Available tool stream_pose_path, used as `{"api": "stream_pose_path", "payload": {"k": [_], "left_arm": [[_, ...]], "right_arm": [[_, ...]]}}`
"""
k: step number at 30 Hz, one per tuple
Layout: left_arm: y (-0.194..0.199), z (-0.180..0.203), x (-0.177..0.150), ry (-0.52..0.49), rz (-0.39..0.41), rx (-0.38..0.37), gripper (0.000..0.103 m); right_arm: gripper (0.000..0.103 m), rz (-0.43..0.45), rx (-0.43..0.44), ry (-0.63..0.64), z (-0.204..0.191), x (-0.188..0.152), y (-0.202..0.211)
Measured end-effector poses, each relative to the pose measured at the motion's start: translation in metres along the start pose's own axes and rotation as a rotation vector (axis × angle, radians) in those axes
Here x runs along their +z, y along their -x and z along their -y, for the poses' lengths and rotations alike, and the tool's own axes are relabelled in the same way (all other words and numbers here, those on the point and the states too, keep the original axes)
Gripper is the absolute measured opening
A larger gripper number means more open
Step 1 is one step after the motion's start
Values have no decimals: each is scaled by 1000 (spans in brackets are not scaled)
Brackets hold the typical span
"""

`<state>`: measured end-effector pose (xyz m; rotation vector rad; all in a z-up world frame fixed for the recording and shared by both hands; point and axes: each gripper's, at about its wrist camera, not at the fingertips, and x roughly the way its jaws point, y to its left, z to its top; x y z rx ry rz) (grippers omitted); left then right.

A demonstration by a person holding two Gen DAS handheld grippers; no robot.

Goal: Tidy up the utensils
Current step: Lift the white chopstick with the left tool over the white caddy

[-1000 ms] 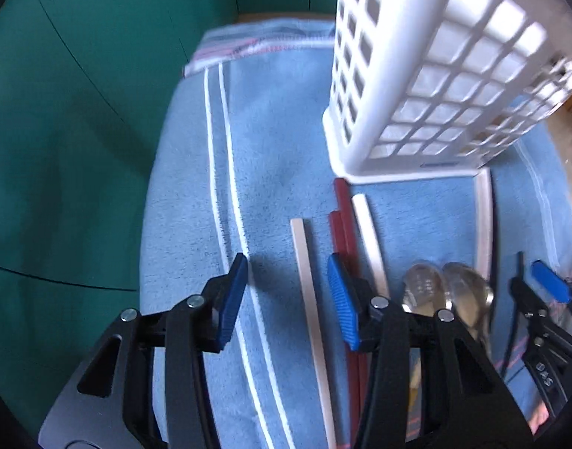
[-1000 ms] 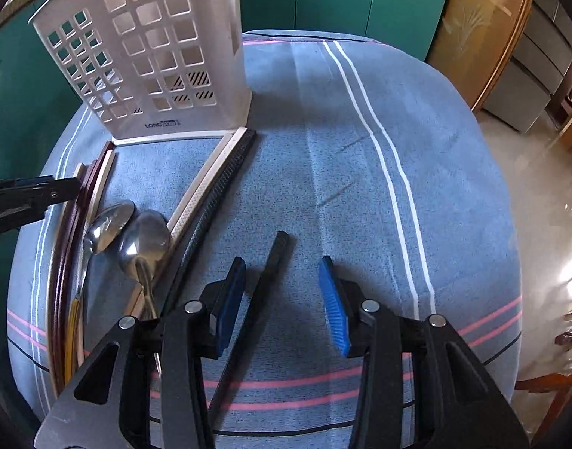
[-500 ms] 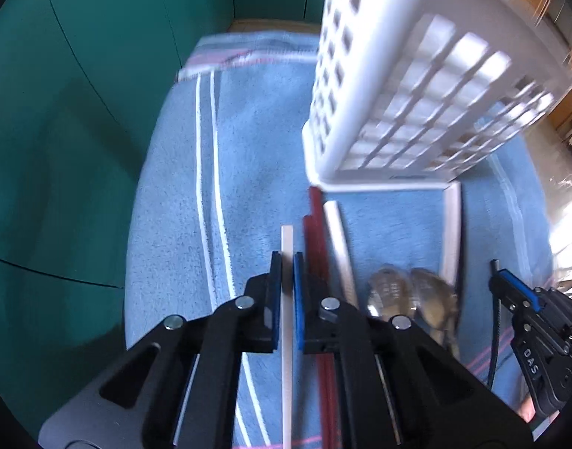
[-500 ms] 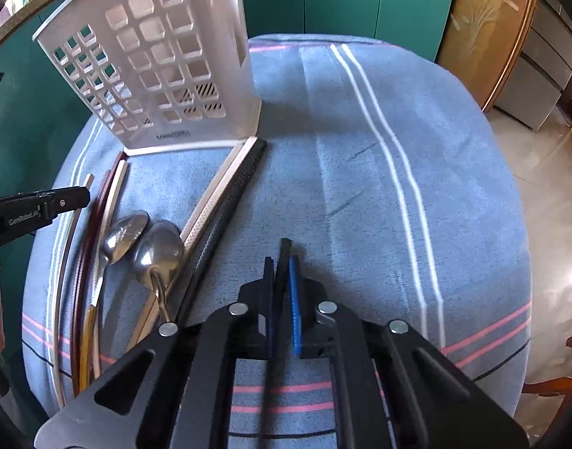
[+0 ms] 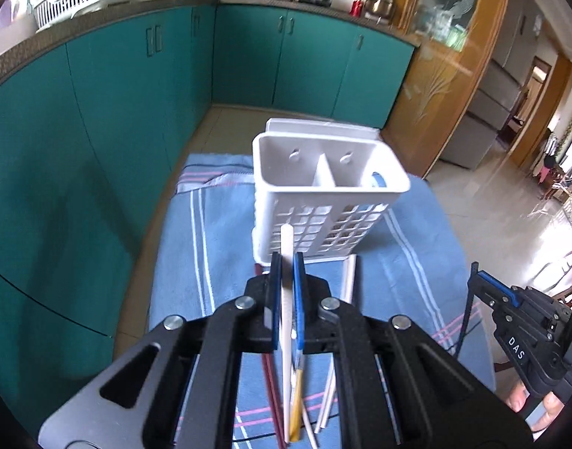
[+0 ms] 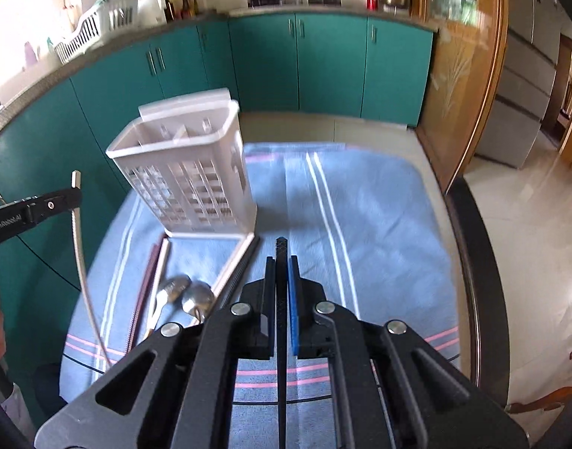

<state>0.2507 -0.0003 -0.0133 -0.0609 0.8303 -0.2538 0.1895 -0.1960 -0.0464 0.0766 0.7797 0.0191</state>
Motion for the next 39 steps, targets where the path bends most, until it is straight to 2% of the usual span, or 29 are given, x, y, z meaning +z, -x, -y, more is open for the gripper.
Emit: {"api": "stream_pose_path", "payload": {"k": [6, 16, 23, 28, 33, 39], "left_arm": [[16, 9, 1, -17, 42, -11, 6], [23, 4, 3, -5, 104, 10, 6], [25, 1, 4, 17, 118, -18, 6], [38, 7, 8, 9, 157, -40, 6], [63, 8, 20, 5, 219, -53, 6], [110, 6, 56, 19, 329, -60, 6]], "right_arm": [[7, 46, 3, 5, -2, 3, 19], [7, 61, -4, -25, 5, 4, 19], [7, 63, -22, -46, 14, 7, 20], [7, 108, -19, -54, 18, 15, 40], [7, 152, 38, -56, 18, 31, 60], [7, 295, 112, -28, 2, 78, 109]]}}
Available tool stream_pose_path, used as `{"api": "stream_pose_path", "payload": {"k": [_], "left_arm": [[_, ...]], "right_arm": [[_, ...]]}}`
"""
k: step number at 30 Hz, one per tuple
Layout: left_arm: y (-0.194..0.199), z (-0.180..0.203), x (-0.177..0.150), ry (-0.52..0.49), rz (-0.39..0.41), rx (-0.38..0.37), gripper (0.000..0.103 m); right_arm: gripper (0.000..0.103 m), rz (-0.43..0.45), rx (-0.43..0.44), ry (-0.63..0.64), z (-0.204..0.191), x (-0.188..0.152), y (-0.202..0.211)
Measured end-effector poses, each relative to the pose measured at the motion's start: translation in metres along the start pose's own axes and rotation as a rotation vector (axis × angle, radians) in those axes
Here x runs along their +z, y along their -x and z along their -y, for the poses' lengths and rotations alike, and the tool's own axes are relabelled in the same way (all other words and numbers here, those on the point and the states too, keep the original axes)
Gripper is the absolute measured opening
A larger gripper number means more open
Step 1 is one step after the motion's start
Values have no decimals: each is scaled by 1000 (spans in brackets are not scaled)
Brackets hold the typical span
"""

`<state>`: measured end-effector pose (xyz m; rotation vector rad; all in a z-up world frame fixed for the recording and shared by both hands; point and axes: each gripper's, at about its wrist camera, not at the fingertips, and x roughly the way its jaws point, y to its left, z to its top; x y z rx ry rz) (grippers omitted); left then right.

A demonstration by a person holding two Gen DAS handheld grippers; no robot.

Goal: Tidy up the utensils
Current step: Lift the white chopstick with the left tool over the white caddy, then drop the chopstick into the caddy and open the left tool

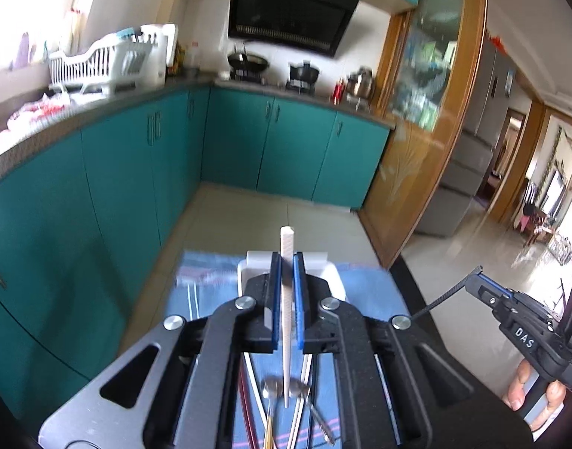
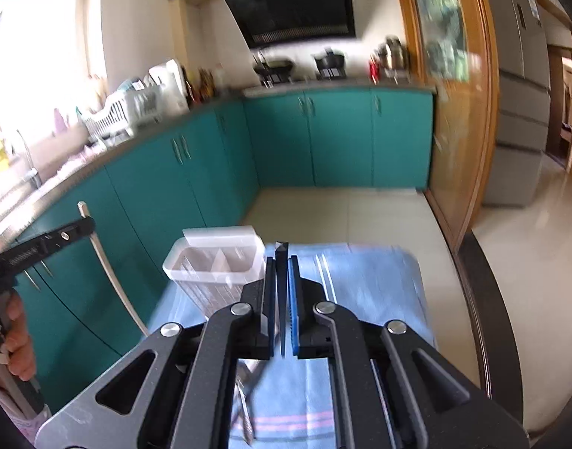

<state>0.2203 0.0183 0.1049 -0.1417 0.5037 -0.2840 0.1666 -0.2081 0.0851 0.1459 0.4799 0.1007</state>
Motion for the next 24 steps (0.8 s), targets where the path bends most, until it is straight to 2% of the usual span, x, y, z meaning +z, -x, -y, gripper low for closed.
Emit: {"api": "stream_pose_path", "payload": {"k": [3, 6, 8, 12, 18, 24], "left_arm": [[21, 4, 36, 1, 108, 12, 6], [29, 10, 64, -24, 193, 60, 6], [20, 13, 80, -31, 207, 115, 6], [-8, 9, 90, -17, 192, 129, 6], [-55, 0, 64, -17, 197, 175, 6], [-90, -13, 23, 0, 120, 179, 6]], "right_arm": [[7, 88, 32, 15, -14, 43, 11], [7, 130, 43, 17, -23, 79, 5], [7, 141, 61, 5, -26, 95, -4], [7, 145, 62, -8, -30, 113, -35], [7, 78, 32, -32, -27, 100, -88], [7, -66, -9, -32, -14, 49, -133]]}}
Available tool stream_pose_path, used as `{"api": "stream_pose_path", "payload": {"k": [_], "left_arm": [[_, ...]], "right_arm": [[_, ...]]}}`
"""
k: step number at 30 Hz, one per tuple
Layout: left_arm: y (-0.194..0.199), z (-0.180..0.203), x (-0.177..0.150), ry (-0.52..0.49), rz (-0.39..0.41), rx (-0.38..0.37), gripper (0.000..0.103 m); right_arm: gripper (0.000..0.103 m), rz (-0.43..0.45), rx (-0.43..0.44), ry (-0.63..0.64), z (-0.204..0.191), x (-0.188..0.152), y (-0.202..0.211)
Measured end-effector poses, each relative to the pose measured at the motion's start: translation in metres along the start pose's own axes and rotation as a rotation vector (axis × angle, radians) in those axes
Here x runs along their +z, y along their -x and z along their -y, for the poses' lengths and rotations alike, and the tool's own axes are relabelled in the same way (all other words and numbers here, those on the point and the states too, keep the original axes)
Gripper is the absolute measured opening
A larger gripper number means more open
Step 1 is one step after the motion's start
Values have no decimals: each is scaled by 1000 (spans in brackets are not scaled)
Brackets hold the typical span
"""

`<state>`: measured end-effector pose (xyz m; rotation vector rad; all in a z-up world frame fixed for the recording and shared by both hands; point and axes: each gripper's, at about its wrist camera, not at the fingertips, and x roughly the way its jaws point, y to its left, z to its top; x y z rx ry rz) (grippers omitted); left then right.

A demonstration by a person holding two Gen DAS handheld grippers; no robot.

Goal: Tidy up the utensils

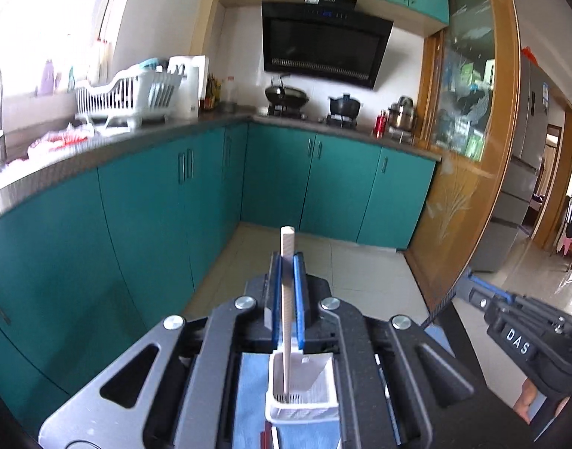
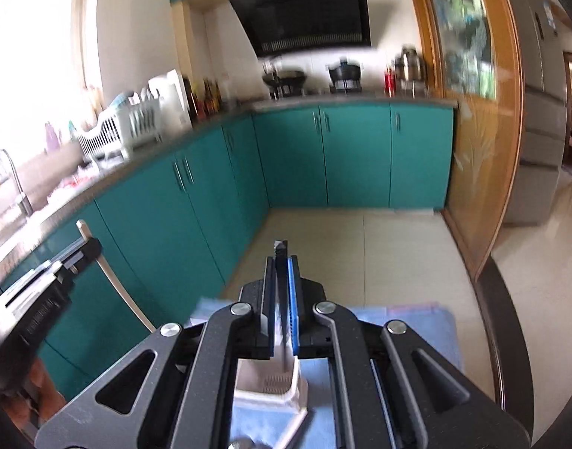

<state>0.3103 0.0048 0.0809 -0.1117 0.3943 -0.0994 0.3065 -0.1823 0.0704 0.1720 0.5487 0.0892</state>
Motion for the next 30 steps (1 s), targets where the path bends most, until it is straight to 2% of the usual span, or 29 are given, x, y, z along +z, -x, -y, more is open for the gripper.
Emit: {"api": "stream_pose_path", "payload": {"k": [3, 6, 7, 8, 10, 11, 13, 15, 17, 20, 21, 22, 24, 26, 29, 30], "left_arm": [[-5, -6, -16, 0, -20, -2, 6], [-1, -12, -25, 11, -21, -7, 6], [2, -14, -26, 17, -16, -3, 8], [5, -17, -27, 24, -9, 1, 16], [19, -24, -29, 36, 15, 7, 31], [26, -28, -31, 39, 27, 11, 36], [49, -39, -39, 36, 45, 25, 40], [70, -51, -53, 30, 48, 54, 49], [83, -64, -71, 19, 24, 92, 61], [79, -80, -118, 9, -104, 153, 60], [69, -87, -140, 26, -185, 157, 59], [60, -92, -158, 47, -262, 144, 59], [47, -100, -189, 88, -375, 127, 59], [41, -103, -212, 99, -448, 132, 57], [39, -96, -228, 71, -484, 108, 57], [39, -94, -231, 62, -489, 96, 57]], "right_arm": [[7, -33, 8, -37, 14, -22, -2], [8, -28, 0, -51, 20, -34, 7], [12, -24, -1, -51, 20, -37, 11], [18, -13, -5, -51, 21, -41, 17], [60, 28, -12, -59, 23, -49, 35], [64, 52, -4, -66, 25, -56, 46], [64, 74, 13, -74, 29, -73, 71], [64, 75, 12, -83, 35, -97, 89], [64, 28, 0, -70, 38, -125, 90], [64, -161, -23, -5, 30, -174, 50], [60, -245, -13, 10, 24, -193, 30], [51, -303, -2, 15, 19, -206, 17], [45, -413, 32, 31, 5, -232, -7], [44, -470, 35, 66, -13, -250, -23], [42, -513, 32, 78, -25, -261, -36], [36, -527, 31, 69, -26, -264, -42]]}}
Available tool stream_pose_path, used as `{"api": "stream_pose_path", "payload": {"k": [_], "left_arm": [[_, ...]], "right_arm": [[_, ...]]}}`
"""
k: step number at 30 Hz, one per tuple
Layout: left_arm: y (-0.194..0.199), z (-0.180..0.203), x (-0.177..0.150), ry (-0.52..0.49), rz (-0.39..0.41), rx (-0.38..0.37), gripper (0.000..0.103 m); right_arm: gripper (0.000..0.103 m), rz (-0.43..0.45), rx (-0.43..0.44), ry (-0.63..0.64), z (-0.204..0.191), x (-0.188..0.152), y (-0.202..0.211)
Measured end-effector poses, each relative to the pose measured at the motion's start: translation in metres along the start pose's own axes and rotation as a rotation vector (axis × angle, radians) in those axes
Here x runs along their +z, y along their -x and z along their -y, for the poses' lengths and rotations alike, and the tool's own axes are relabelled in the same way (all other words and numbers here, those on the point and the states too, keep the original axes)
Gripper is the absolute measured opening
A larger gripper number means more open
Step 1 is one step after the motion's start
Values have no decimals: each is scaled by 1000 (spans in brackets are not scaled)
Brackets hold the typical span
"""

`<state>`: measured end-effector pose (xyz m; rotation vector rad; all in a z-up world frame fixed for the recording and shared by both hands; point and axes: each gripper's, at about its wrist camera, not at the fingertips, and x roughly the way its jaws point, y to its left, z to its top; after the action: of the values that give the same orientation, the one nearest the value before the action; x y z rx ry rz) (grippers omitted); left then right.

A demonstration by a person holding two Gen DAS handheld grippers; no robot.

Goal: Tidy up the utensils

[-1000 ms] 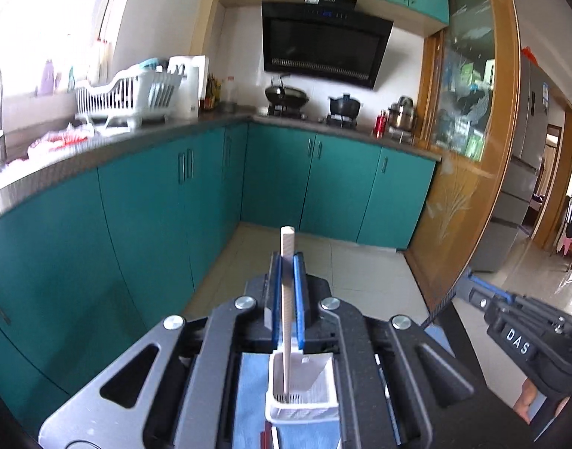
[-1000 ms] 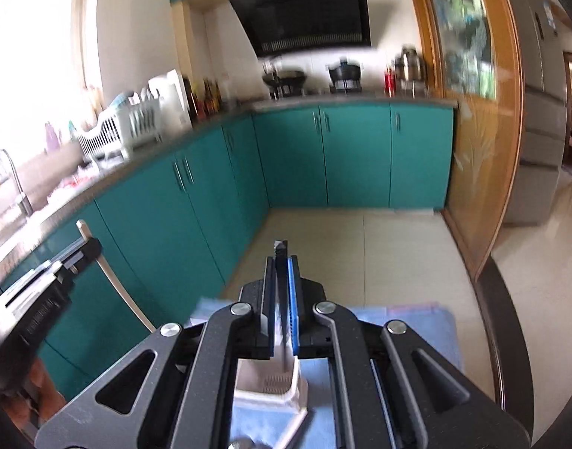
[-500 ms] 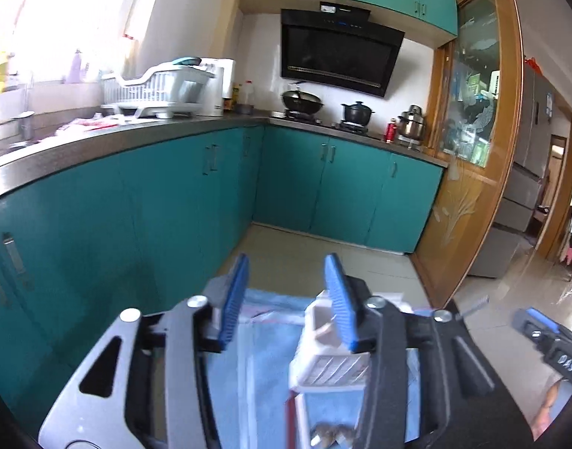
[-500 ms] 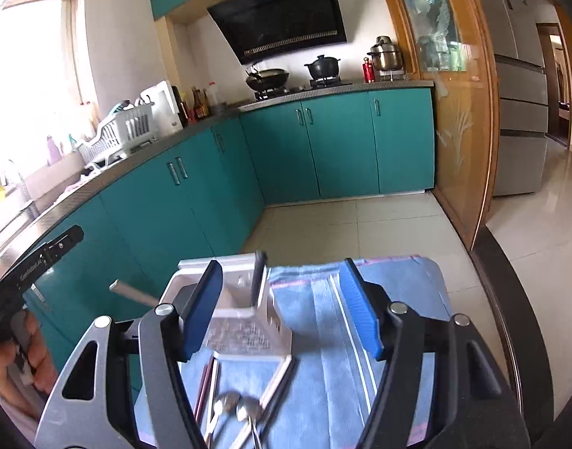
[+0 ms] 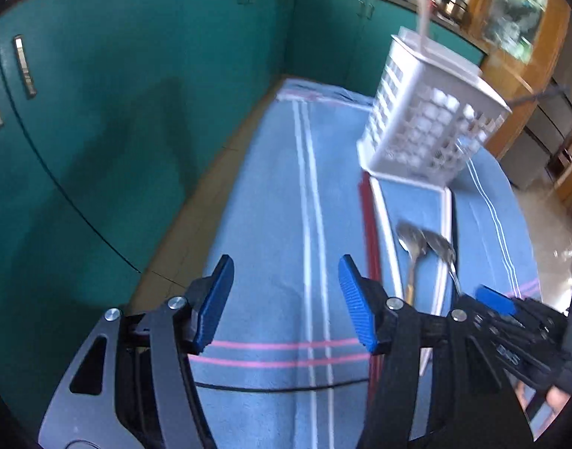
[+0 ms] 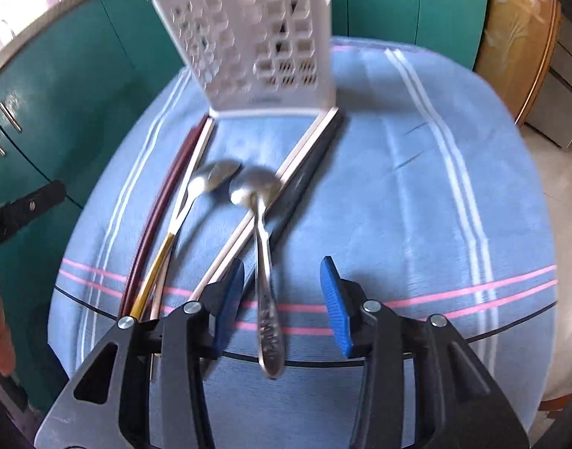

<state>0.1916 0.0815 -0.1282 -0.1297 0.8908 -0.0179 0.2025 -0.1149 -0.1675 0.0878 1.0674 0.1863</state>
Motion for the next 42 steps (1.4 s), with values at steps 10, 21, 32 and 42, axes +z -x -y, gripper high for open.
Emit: {"api": "stream_pose_path", "payload": {"k": [10, 21, 32, 42], "left_arm": [[-15, 48, -9, -142, -29, -99, 59], [-61, 107, -8, -310, -161, -113, 57], [-80, 122, 2, -359, -230, -88, 46], [-87, 117, 12, -322, -241, -99, 54]], "right_arm": [[10, 24, 11, -103, 25, -15, 16], [21, 39, 0, -222, 76, -40, 43], [25, -23, -30, -162, 72, -17, 8], [40, 39, -165, -63, 54, 3, 11]]}}
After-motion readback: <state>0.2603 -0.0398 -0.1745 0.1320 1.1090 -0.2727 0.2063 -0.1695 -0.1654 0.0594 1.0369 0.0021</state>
